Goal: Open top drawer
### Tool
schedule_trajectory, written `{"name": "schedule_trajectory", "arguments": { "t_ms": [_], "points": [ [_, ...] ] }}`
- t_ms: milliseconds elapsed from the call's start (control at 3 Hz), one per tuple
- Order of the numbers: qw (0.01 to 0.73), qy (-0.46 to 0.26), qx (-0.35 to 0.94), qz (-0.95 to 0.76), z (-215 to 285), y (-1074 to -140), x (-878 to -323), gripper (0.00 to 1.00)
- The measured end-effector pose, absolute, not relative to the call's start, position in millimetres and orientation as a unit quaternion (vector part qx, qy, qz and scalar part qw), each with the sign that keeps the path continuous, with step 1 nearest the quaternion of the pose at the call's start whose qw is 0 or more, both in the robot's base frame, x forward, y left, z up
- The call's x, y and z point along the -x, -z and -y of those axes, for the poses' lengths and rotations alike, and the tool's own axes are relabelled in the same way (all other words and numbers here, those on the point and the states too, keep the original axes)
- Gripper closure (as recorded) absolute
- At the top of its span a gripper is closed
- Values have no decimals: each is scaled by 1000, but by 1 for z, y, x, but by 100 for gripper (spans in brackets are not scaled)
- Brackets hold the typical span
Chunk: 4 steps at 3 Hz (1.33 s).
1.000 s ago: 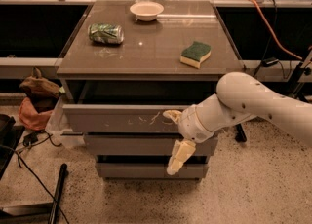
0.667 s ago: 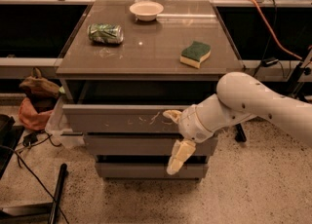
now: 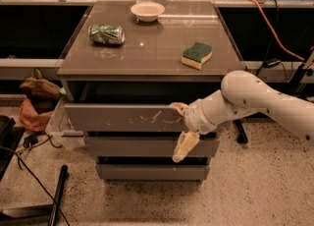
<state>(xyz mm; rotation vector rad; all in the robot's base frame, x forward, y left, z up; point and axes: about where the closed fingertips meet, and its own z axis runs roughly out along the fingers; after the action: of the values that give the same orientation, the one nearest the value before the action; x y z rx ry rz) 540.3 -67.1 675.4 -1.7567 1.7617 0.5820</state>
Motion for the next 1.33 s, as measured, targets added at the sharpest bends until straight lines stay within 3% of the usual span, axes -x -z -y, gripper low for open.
{"name": "schedule_trajectory", "arguments": {
  "t_ms": [667,1333],
  "points": [
    [296,-211,658,-659,69,-675,-548,0],
    [336,-154,666,-648,74,-688,-589,0]
  ]
}}
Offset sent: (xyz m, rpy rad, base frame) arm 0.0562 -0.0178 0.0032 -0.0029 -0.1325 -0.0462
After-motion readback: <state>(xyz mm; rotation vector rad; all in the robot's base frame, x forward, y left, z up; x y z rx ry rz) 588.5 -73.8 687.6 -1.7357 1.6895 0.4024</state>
